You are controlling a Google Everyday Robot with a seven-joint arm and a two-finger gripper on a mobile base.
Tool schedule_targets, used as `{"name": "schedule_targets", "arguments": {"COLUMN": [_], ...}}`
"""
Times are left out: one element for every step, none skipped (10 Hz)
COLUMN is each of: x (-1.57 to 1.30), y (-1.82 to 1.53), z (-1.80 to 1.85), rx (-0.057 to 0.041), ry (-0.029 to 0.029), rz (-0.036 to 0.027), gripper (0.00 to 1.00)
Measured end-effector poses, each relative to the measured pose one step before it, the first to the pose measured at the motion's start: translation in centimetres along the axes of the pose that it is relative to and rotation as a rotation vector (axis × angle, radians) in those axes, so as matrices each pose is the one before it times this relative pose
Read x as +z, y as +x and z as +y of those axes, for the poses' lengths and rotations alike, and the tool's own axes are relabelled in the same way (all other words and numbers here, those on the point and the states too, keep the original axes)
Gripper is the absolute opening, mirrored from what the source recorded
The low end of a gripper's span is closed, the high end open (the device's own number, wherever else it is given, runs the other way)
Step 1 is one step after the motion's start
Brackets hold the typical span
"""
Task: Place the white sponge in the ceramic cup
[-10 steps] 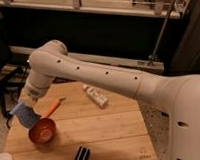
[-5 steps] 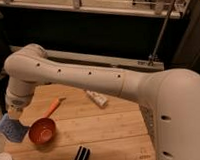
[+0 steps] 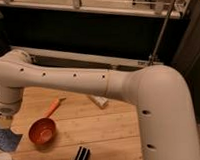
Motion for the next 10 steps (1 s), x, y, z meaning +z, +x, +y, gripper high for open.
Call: {"name": "schedule_targets", "arguments": {"x": [0.462, 0.365, 0.428, 0.286, 0.046, -0.074, 0.031, 0.087, -0.042, 0.002], "y": [0.781, 0.677, 0.709, 0.399, 0.067, -0.133, 0.020, 0.117, -0.059, -0.060], "z": [0.259, 0.126, -0.063, -0.101, 0.000, 0.082, -0.025, -0.077, 0.045, 0.033], "rx": [-0.00531, -0.00449, -0.00741, -0.00196, 0.00072, 0.00279, -0.00059, -0.00248, 0.00136, 0.00133], "ry": [0.00323, 0.00410, 0.00682, 0.00750, 0.00139, -0.00141, 0.00063, 0.00160, -0.00079, 0.00014], "rz": [-0.00324, -0.00202, -0.00240, -0.00224, -0.00056, 0.00024, -0.00026, -0.00033, 0.00030, 0.00018], "gripper": [0.00, 0.00, 0.00, 0.00, 0.00, 0.00, 0.00, 0.00, 0.00, 0.00]}}
